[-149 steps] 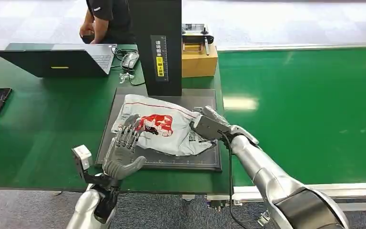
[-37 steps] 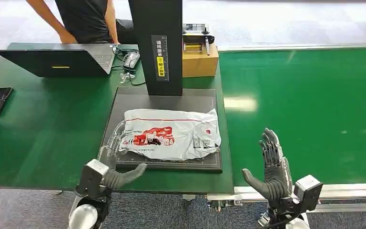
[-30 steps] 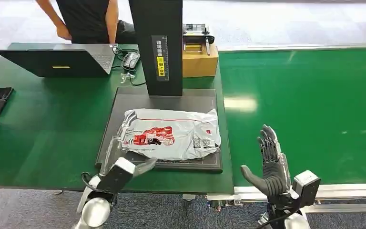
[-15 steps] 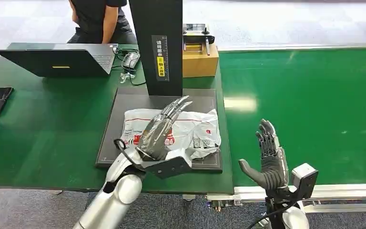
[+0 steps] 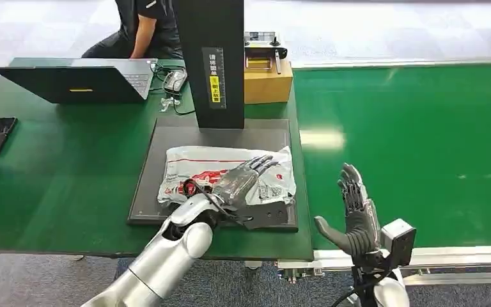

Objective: Moved the parcel from conveyor to table for the left to box.

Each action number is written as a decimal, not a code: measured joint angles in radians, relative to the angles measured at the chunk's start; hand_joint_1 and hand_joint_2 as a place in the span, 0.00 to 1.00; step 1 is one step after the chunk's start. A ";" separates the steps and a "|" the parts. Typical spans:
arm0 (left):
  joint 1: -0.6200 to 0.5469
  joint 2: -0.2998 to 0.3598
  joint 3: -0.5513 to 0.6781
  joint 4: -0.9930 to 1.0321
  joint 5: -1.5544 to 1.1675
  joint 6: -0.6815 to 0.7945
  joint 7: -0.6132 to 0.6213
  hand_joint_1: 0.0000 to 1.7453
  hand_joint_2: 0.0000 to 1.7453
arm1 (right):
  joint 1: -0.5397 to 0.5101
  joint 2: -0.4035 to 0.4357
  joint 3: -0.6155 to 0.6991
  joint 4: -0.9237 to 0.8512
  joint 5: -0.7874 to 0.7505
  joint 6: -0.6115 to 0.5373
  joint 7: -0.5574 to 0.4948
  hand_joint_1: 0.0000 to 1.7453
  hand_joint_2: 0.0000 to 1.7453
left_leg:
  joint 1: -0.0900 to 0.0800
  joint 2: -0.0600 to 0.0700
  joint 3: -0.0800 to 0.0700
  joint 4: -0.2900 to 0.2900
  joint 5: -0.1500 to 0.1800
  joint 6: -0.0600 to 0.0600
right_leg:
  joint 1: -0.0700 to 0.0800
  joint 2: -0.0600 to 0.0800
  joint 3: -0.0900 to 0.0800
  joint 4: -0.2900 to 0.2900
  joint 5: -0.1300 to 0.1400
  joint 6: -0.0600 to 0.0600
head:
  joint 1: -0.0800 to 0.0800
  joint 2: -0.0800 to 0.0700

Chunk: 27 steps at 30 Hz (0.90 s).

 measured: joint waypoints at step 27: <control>0.030 0.024 0.113 0.062 -0.075 0.124 0.122 1.00 1.00 | 0.030 0.006 0.014 0.012 -0.010 -0.013 0.010 0.00 1.00 | 0.000 0.000 0.000 0.000 0.000 0.000 | 0.000 0.000 0.000 0.000 0.000 0.000 | 0.000 0.000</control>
